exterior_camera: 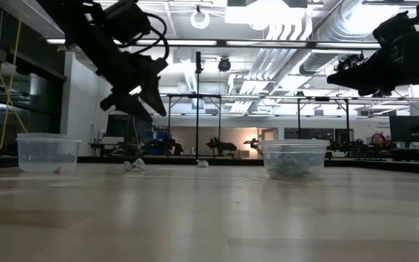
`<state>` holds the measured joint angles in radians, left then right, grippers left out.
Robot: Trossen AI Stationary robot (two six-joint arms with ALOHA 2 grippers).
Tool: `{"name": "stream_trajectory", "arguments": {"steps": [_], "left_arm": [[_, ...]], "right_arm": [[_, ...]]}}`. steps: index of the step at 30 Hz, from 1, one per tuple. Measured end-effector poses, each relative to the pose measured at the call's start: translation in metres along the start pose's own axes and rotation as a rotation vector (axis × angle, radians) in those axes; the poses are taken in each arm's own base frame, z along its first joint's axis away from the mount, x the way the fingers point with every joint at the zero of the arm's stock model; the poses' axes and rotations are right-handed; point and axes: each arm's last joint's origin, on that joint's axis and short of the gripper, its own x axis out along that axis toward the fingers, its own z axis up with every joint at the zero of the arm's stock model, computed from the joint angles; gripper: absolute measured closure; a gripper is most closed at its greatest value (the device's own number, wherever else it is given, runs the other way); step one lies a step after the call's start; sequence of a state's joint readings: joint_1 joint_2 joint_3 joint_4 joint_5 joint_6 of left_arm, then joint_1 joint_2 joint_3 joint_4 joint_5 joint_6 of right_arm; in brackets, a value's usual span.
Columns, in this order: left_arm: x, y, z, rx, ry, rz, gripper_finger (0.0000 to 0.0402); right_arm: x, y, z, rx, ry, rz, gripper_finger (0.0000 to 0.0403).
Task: Pick and place items into bin
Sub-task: Put the stevia pack into the right transparent bin
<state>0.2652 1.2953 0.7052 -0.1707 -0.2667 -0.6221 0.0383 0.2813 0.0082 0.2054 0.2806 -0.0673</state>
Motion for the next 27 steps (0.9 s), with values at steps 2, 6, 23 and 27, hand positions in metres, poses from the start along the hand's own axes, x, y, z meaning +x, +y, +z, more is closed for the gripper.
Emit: {"name": "stream_trajectory", "arguments": {"steps": [2,6,23,27], "left_arm": [[0.0,0.002,-0.003,-0.002,0.025,0.02,0.0153],[0.0,0.004,-0.006,-0.009,0.055,0.052,0.0153],[0.046,0.01,-0.04,-0.001,0.3,0.146,0.0153],[0.051,0.01,-0.045,-0.006,0.346,0.136,0.0153]], "right_arm": [[0.0,0.0,0.0,-0.001,0.005,0.0,0.0386],[0.0,0.0,-0.001,-0.002,0.006,-0.001,0.0383],[0.0,0.0,-0.004,-0.012,0.041,0.001,0.0383],[0.0,0.0,-0.004,-0.013,0.044,0.002,0.0384]]}}
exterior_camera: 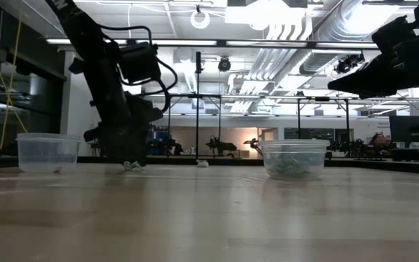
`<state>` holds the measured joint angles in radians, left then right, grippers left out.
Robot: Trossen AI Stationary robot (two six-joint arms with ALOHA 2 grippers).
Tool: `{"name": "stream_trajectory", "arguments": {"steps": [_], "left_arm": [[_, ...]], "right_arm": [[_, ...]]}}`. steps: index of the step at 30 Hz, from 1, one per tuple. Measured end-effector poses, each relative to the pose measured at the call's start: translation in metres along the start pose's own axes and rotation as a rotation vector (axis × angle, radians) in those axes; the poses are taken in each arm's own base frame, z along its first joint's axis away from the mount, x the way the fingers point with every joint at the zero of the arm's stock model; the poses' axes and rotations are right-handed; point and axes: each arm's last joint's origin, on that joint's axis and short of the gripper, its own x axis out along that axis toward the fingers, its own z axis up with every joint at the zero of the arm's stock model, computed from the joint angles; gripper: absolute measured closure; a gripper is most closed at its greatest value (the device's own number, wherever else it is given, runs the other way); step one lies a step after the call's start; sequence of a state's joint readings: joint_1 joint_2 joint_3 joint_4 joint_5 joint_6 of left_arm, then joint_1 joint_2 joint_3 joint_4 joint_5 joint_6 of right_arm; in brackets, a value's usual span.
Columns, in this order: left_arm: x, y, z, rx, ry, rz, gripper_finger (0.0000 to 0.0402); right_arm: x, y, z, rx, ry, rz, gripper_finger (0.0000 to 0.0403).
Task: Pick and place items into bin
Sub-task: Put the stevia pack into the right transparent bin
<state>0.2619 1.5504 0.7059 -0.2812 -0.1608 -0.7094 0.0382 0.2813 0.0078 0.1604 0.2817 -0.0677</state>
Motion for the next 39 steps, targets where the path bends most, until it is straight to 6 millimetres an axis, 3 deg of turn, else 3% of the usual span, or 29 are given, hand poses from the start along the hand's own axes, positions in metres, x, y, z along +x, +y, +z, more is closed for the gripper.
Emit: {"name": "stream_trajectory", "arguments": {"steps": [4,7,16,23,26,33,39], "left_arm": [[0.003,0.0,-0.001,0.0,0.005,0.011,0.0159],[0.003,0.0,-0.001,0.002,0.005,0.017,0.0187],[-0.002,-0.003,0.001,0.054,0.058,-0.042,0.0374],[-0.044,-0.021,0.025,0.163,0.083,-0.058,0.0348],[-0.069,-0.028,0.029,0.208,0.144,-0.002,0.0368],[-0.118,-0.041,0.026,0.231,0.223,0.172,0.0371],[-0.136,-0.04,0.004,0.214,0.356,0.286,0.0373]], "right_arm": [[0.0,0.0,0.0,0.0,0.003,0.0,0.0386],[0.0,0.0,-0.001,-0.002,0.007,0.0,0.0383],[0.0,0.0,-0.001,-0.011,0.007,0.0,0.0386],[0.0,0.0,-0.001,-0.013,0.007,0.0,0.0383],[0.0,0.0,-0.001,-0.013,0.007,0.0,0.0386],[0.0,0.0,-0.001,-0.013,0.008,0.0,0.0383],[0.0,0.0,-0.002,-0.016,0.017,0.001,0.0386]]}}
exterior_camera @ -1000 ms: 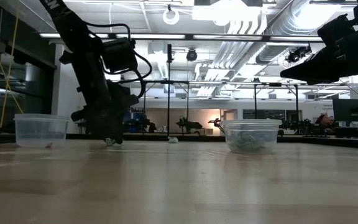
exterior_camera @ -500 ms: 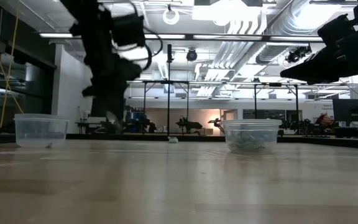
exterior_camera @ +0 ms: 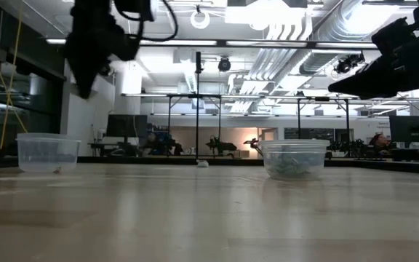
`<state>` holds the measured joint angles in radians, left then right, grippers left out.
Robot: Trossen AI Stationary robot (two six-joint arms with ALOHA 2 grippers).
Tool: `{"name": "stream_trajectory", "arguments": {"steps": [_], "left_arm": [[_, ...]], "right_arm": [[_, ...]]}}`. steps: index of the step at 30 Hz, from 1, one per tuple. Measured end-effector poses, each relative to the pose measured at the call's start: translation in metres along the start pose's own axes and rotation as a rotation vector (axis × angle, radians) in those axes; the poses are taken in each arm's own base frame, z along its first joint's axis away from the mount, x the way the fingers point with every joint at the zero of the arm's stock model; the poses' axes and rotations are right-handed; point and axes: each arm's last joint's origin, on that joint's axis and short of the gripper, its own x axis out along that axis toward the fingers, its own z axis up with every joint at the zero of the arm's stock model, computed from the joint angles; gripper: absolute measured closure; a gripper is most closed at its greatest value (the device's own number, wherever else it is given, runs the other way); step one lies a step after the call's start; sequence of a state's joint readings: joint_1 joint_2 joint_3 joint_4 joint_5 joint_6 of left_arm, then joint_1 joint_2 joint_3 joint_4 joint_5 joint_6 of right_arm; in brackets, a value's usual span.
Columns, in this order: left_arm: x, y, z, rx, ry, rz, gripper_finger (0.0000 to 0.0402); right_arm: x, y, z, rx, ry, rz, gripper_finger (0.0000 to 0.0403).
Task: Pick and place items into bin
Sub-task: Put the stevia pack into the right transparent bin, then put the stevia pack into the left transparent bin
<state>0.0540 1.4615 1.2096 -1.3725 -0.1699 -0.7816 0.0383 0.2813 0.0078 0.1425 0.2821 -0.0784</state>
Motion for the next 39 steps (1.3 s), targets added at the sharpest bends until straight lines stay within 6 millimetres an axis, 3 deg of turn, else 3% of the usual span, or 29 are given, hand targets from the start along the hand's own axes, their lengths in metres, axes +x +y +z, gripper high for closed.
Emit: {"name": "stream_trajectory", "arguments": {"steps": [6,13,18,30,35,39], "left_arm": [[0.008,0.0,-0.011,-0.029,0.075,0.036,0.0377],[0.036,0.005,-0.024,-0.022,0.193,0.09,0.0354],[0.045,0.004,-0.025,-0.009,0.183,0.082,0.0354],[0.047,0.005,-0.023,0.02,0.125,0.125,0.0261],[0.047,0.008,-0.011,0.041,-0.061,0.207,0.0221],[0.05,0.013,0.026,0.061,-0.213,0.03,0.0202]], "right_arm": [[0.0,0.0,-0.001,-0.002,0.005,0.0,0.0382],[0.0,0.0,-0.002,-0.007,0.023,0.002,0.0386],[0.0,0.0,-0.002,-0.007,0.023,0.002,0.0383],[0.0,0.0,-0.002,-0.007,0.025,0.002,0.0383],[0.0,0.0,-0.002,-0.008,0.025,0.002,0.0384],[0.0,0.0,-0.002,-0.008,0.025,0.002,0.0386]]}}
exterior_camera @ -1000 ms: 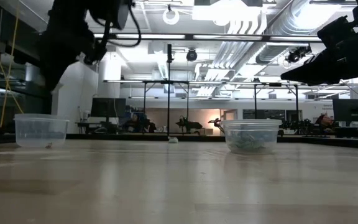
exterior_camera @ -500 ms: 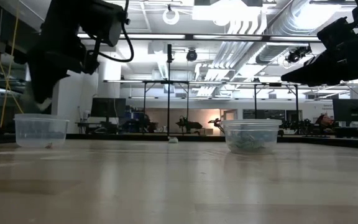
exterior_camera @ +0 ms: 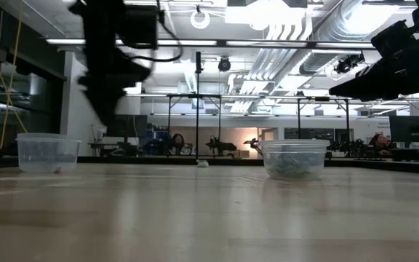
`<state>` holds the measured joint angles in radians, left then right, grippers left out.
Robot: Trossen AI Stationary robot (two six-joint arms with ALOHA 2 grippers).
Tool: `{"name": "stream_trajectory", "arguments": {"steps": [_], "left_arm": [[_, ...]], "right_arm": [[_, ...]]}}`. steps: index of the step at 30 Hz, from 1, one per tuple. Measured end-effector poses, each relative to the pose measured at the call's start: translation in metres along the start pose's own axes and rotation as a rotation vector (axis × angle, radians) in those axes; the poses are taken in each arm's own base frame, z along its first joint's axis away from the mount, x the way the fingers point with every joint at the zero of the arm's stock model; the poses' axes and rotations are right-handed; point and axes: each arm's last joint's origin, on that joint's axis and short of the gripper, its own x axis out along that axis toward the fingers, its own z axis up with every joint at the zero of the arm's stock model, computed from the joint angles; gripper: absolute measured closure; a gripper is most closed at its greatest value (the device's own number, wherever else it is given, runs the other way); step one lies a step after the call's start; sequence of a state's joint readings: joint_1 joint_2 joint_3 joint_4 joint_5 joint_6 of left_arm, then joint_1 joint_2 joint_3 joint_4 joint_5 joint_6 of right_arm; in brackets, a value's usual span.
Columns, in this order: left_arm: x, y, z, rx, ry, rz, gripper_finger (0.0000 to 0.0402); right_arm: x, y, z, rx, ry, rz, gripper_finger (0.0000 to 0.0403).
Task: Pick and place items into bin
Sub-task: Put the stevia pack into the left transparent bin
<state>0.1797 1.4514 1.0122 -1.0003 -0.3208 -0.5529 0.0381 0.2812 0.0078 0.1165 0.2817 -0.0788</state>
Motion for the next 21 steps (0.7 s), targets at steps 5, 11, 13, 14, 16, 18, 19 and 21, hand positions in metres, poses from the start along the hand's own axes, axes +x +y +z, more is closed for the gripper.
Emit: {"name": "stream_trajectory", "arguments": {"steps": [5,11,13,14,16,18,19,21], "left_arm": [[0.009,0.018,0.051,0.066,-0.272,-0.244,0.0187],[0.018,0.043,0.089,0.022,-0.51,-0.315,0.0161],[0.026,0.045,0.097,0.0,-0.545,-0.313,0.0144],[0.03,0.045,0.1,-0.008,-0.553,-0.315,0.0133],[0.039,0.043,0.108,-0.013,-0.551,-0.313,0.0111],[0.045,0.044,0.115,-0.022,-0.525,-0.304,0.0088],[0.048,0.045,0.121,-0.045,-0.52,-0.311,0.0077],[0.053,0.049,0.132,-0.1,-0.491,-0.32,0.0061]], "right_arm": [[0.0,0.0,0.0,0.0,0.0,0.0,0.0382],[0.0,0.0,0.0,0.02,0.001,0.0,0.0386],[0.0,0.0,0.0,0.021,0.001,0.0,0.0386],[0.0,0.0,0.0,0.021,0.001,0.0,0.0385],[0.0,0.0,0.0,0.021,0.001,0.0,0.0383],[0.0,0.0,0.0,0.021,0.001,0.0,0.0382],[0.0,0.0,0.0,0.02,0.001,-0.001,0.0383],[0.0,0.0,0.0,0.02,0.001,-0.002,0.0384]]}}
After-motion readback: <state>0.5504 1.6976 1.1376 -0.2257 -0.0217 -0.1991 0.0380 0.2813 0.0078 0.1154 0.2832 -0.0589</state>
